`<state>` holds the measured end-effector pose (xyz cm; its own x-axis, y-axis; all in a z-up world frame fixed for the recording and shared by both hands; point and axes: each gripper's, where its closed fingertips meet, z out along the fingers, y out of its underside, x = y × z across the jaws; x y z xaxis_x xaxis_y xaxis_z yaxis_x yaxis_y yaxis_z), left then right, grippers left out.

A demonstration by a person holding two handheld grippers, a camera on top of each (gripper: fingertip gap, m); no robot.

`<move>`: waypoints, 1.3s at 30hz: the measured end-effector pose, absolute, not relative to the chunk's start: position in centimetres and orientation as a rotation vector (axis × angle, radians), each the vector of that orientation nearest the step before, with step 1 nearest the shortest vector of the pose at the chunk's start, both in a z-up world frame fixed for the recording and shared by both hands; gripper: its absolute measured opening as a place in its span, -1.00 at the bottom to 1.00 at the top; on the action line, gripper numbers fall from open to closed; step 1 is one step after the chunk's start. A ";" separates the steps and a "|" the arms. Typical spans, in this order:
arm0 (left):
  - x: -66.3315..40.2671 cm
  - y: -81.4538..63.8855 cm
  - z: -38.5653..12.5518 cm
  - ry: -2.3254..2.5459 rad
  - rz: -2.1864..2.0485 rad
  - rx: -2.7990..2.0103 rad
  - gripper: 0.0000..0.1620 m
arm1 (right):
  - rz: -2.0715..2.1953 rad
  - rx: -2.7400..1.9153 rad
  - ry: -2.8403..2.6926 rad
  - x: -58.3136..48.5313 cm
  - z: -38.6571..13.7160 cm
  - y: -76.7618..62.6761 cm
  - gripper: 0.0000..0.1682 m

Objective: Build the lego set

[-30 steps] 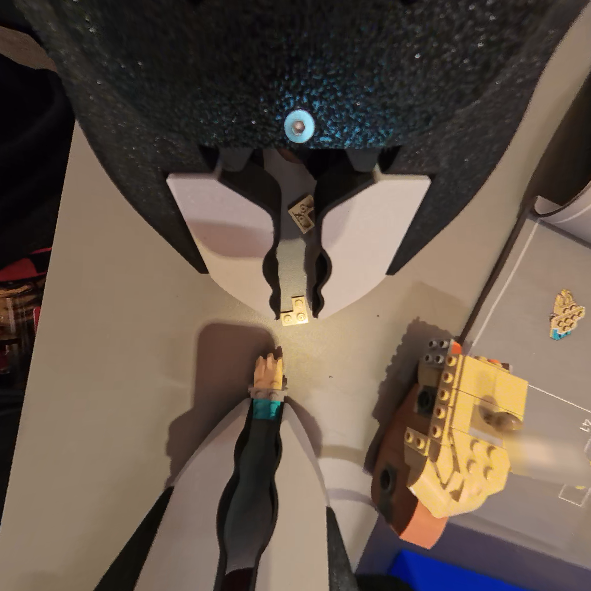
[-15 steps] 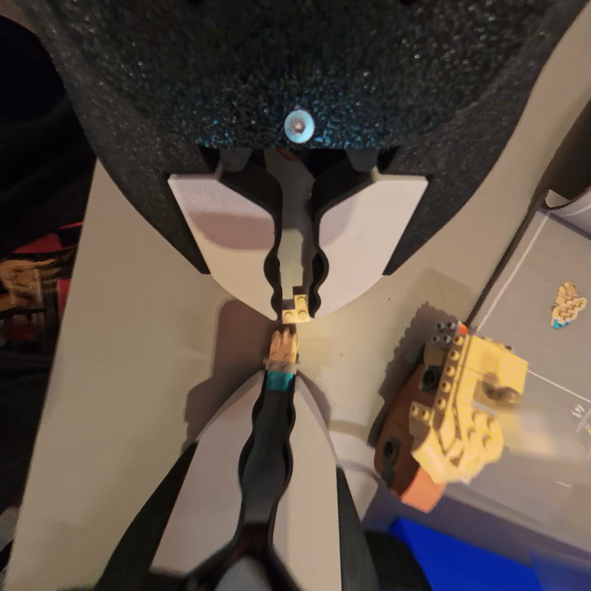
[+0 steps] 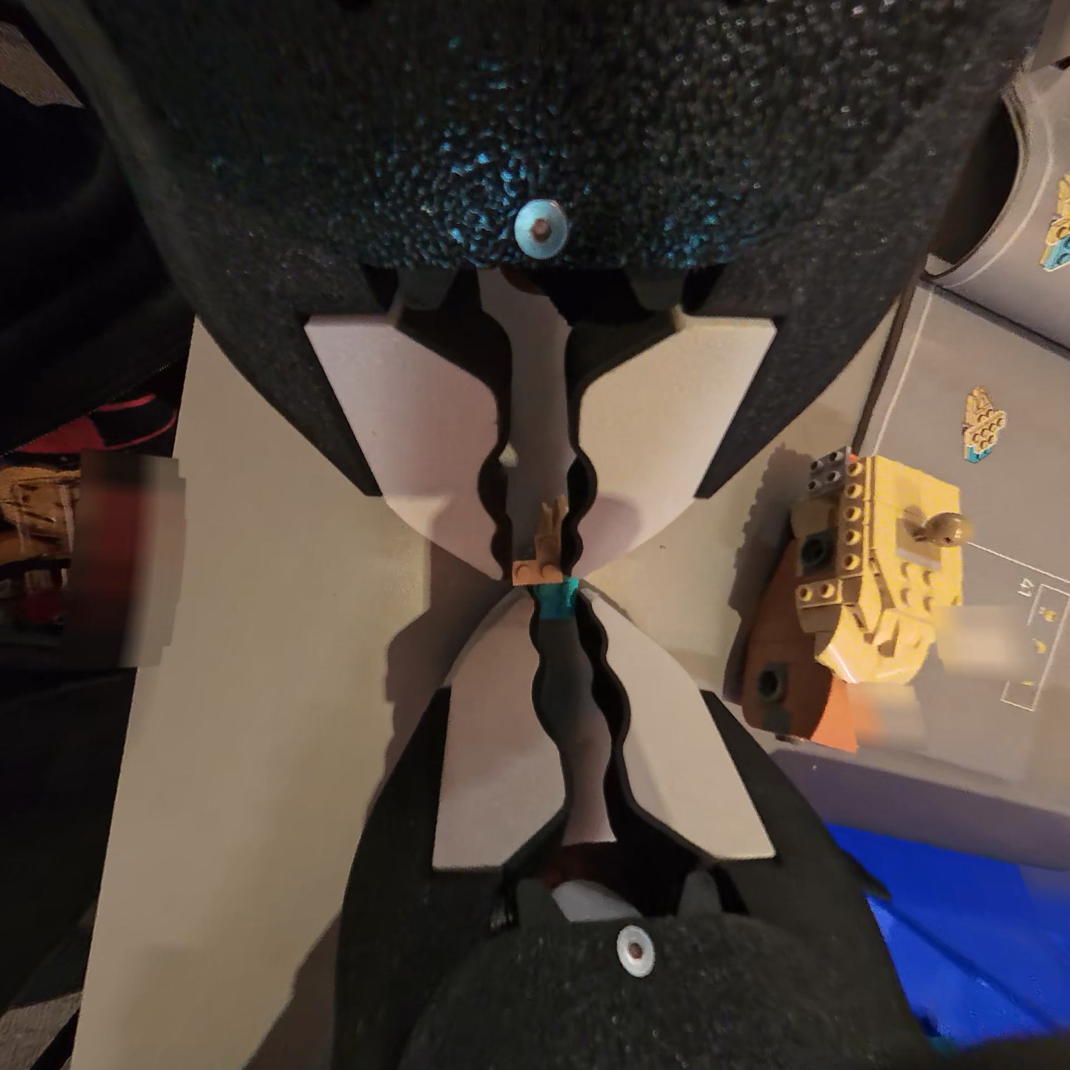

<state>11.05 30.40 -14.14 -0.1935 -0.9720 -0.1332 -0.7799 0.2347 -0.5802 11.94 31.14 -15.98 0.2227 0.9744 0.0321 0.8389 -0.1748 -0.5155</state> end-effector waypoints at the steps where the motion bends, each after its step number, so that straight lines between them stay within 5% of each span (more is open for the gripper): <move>1: 11.0 30.3 -14.1 2.048 -0.539 -1.602 -0.81 | 0.437 -2.076 -1.672 11.9 -15.9 31.1 -0.81; 39: 10.3 29.8 -13.5 1.966 -0.821 -1.536 -0.80 | 0.555 -2.043 -1.636 11.0 -14.9 30.5 -0.81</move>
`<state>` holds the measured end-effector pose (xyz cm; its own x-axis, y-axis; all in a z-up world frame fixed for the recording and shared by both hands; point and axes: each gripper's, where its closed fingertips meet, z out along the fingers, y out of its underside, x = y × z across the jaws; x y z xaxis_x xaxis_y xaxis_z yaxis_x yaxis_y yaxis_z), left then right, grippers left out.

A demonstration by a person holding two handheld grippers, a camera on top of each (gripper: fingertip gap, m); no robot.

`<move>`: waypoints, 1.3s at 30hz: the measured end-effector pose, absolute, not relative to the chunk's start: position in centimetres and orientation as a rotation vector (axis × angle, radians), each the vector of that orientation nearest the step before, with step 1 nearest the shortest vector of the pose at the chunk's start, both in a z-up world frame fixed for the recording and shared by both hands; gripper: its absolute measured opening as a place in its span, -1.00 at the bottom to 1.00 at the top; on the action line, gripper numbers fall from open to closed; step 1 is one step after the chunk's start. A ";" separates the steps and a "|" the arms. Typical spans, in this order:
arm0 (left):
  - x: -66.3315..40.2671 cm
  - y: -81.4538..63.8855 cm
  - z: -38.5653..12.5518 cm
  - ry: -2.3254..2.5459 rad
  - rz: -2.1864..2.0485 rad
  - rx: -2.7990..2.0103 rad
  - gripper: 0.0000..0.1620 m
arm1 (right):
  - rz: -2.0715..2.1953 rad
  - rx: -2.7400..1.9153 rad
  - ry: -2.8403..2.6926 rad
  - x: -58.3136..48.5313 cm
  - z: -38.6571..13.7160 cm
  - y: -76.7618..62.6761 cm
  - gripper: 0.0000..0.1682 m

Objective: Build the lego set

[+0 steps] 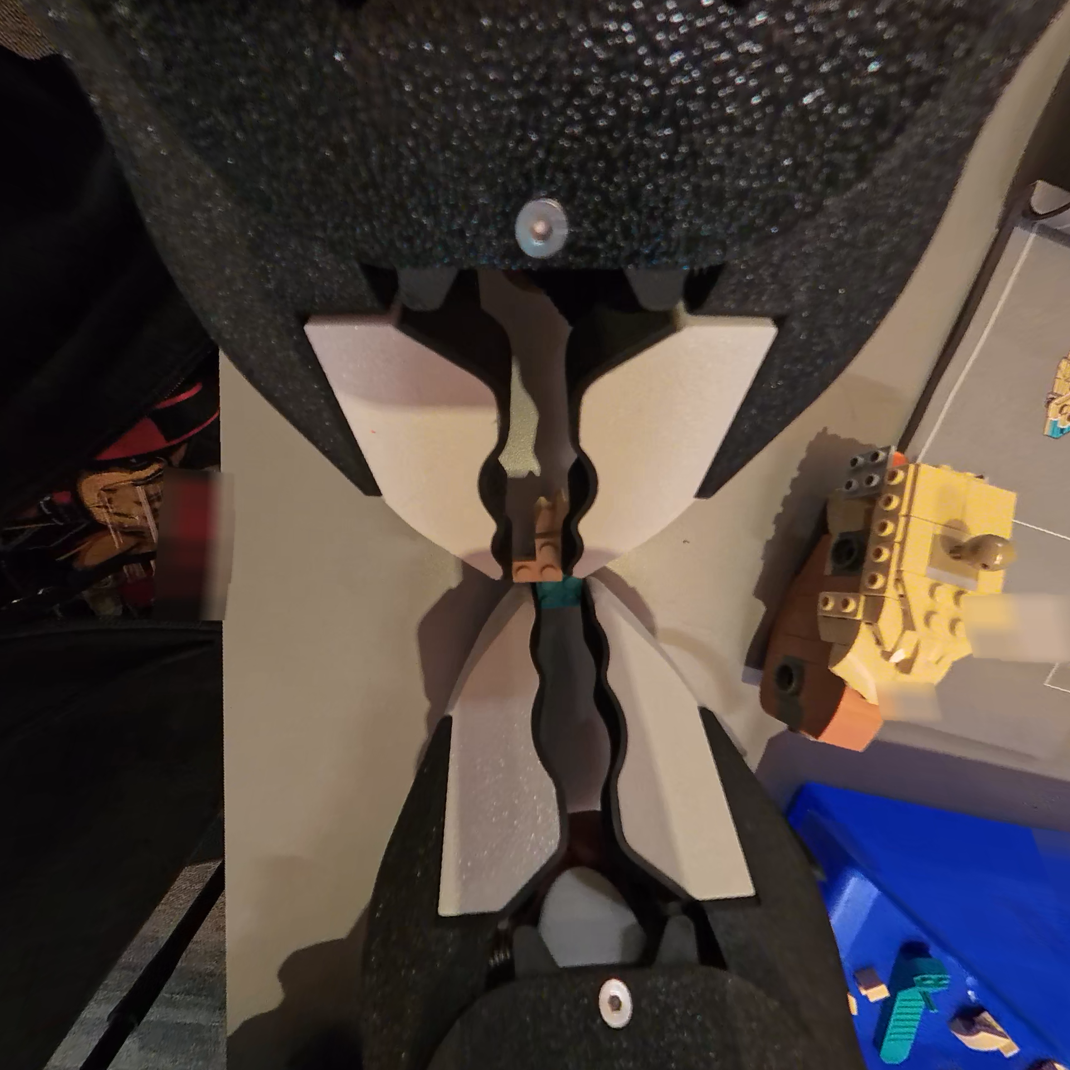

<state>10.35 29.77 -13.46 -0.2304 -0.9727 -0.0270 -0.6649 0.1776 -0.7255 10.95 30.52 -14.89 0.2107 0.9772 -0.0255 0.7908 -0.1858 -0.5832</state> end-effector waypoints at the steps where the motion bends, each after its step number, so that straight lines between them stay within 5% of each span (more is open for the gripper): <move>1: 10.4 29.8 -13.5 1.966 -0.823 -1.536 -0.80 | 0.555 -2.043 -1.637 11.0 -14.9 30.5 -0.81; 39: 10.1 29.3 -13.4 1.974 -1.035 -1.436 -0.79 | 0.606 -2.019 -1.669 10.6 -15.0 29.9 -0.81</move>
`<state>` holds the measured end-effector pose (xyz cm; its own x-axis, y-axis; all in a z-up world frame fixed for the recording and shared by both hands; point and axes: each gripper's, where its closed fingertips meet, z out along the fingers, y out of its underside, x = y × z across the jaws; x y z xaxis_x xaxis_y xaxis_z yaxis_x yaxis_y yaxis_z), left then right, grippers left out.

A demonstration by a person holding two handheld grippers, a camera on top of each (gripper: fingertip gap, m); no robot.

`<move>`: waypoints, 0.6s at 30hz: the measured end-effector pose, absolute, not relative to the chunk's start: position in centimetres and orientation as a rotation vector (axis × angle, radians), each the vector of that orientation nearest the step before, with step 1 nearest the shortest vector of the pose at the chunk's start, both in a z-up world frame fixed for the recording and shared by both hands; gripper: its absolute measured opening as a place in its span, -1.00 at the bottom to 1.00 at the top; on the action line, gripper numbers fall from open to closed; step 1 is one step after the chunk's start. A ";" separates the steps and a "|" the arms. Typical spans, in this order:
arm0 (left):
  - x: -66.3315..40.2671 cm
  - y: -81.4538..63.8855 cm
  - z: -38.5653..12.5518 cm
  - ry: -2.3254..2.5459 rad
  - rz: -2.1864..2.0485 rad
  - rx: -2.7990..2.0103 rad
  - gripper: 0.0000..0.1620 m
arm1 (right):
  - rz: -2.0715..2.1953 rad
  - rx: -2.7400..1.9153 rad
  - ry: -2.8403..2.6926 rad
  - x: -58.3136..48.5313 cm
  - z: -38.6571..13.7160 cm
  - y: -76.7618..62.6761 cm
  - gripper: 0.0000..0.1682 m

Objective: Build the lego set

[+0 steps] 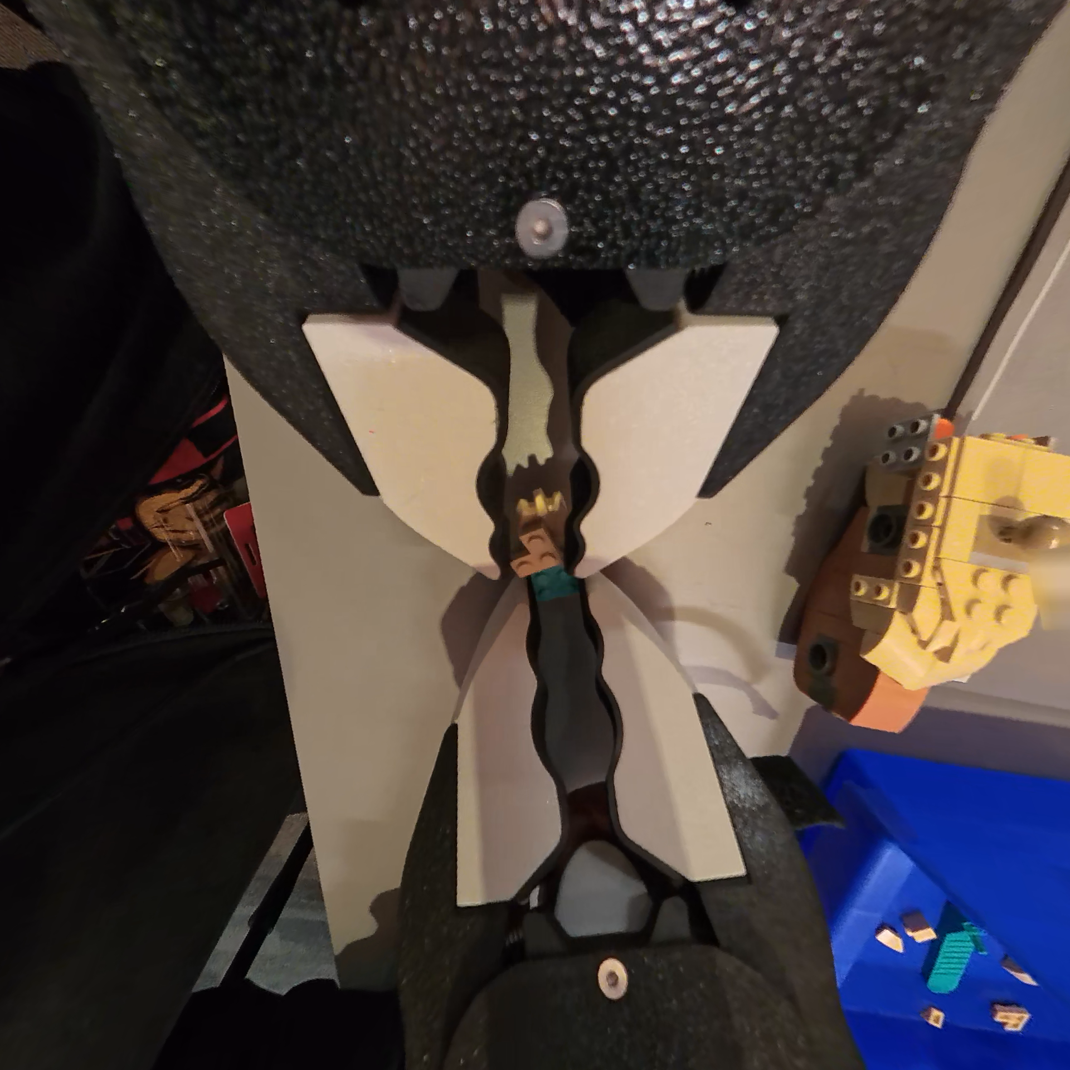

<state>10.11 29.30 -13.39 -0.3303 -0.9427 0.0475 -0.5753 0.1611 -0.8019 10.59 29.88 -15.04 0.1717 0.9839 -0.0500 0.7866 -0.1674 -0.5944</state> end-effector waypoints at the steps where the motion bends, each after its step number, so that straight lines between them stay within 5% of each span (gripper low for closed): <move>1: 10.1 29.2 -13.4 1.975 -1.041 -1.436 -0.79 | 0.608 -2.019 -1.670 10.6 -15.1 29.9 -0.81; 18: 10.1 28.4 -13.7 2.004 -1.153 -1.378 -0.79 | 0.631 -2.006 -1.700 10.3 -15.2 29.3 -0.81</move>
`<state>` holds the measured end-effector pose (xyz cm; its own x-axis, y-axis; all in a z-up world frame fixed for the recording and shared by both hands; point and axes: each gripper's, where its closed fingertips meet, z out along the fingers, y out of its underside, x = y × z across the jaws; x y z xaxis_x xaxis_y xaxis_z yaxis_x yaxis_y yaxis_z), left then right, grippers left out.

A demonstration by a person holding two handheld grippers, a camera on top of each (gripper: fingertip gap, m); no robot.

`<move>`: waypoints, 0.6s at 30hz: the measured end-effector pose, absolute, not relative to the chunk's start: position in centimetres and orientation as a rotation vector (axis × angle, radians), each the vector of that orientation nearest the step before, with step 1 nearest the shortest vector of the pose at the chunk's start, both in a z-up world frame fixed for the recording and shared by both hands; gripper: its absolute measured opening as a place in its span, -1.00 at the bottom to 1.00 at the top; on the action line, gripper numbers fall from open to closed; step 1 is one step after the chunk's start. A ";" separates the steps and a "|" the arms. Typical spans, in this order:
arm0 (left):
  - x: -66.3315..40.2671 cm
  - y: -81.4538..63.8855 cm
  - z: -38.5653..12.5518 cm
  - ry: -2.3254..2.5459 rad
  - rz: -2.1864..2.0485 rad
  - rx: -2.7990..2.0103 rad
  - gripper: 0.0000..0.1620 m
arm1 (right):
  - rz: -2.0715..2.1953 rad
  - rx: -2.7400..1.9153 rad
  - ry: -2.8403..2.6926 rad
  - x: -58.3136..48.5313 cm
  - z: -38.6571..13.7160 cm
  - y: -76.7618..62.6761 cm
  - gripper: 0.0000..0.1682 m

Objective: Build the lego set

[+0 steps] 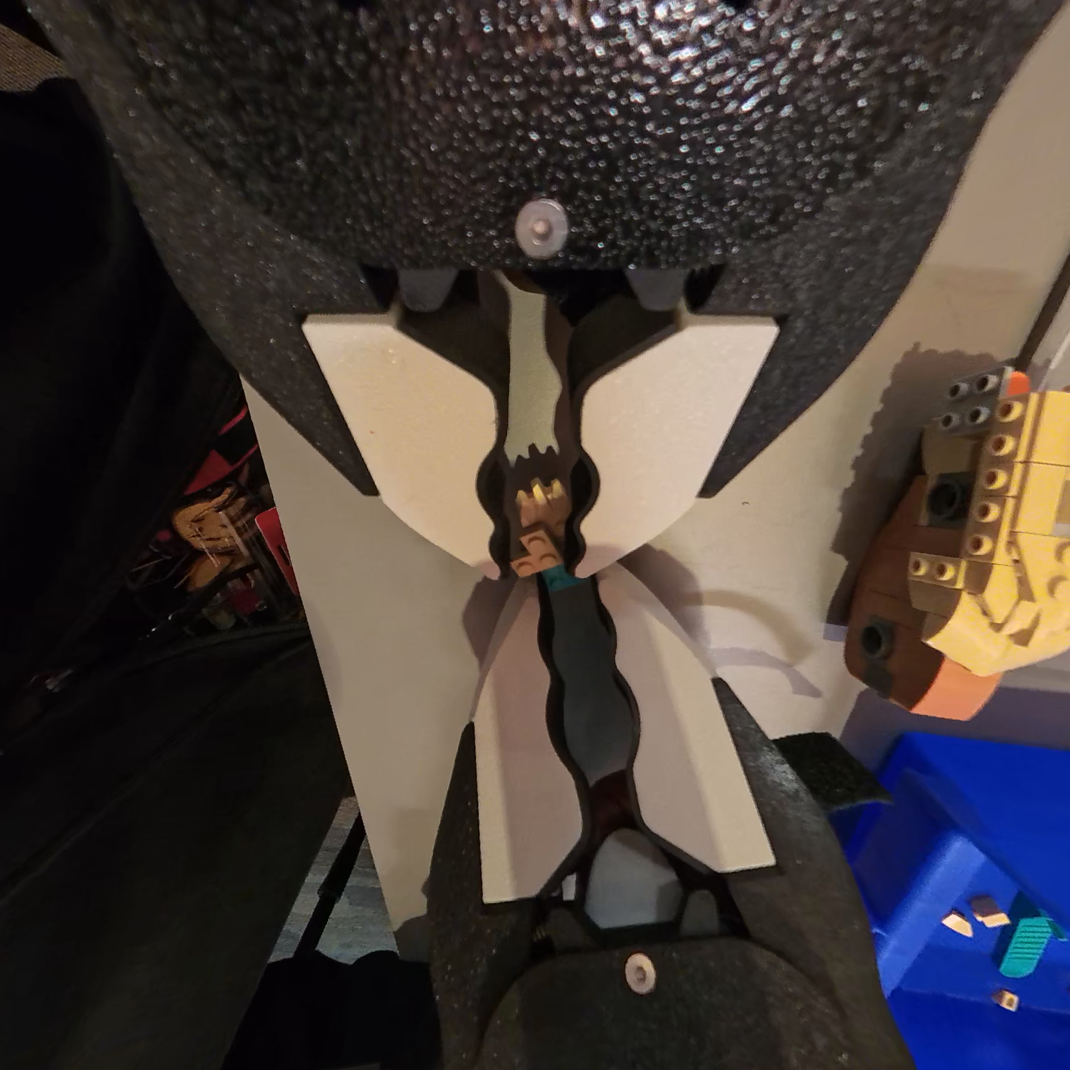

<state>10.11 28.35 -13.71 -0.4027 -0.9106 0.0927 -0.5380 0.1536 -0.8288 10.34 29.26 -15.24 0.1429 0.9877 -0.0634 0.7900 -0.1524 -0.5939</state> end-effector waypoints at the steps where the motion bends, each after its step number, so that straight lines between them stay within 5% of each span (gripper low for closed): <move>1: 10.1 28.3 -13.7 2.005 -1.156 -1.375 -0.79 | 0.633 -2.005 -1.700 10.3 -15.2 29.2 -0.81; 18: 10.1 28.7 -13.5 1.978 -1.117 -1.338 -0.79 | 0.660 -2.022 -1.679 10.3 -15.1 29.2 -0.81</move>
<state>10.15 28.72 -13.49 -0.3920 -0.9191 0.0399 -0.5088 0.1805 -0.8417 10.29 29.25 -15.15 0.1544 0.9841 -0.0878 0.7803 -0.1760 -0.6001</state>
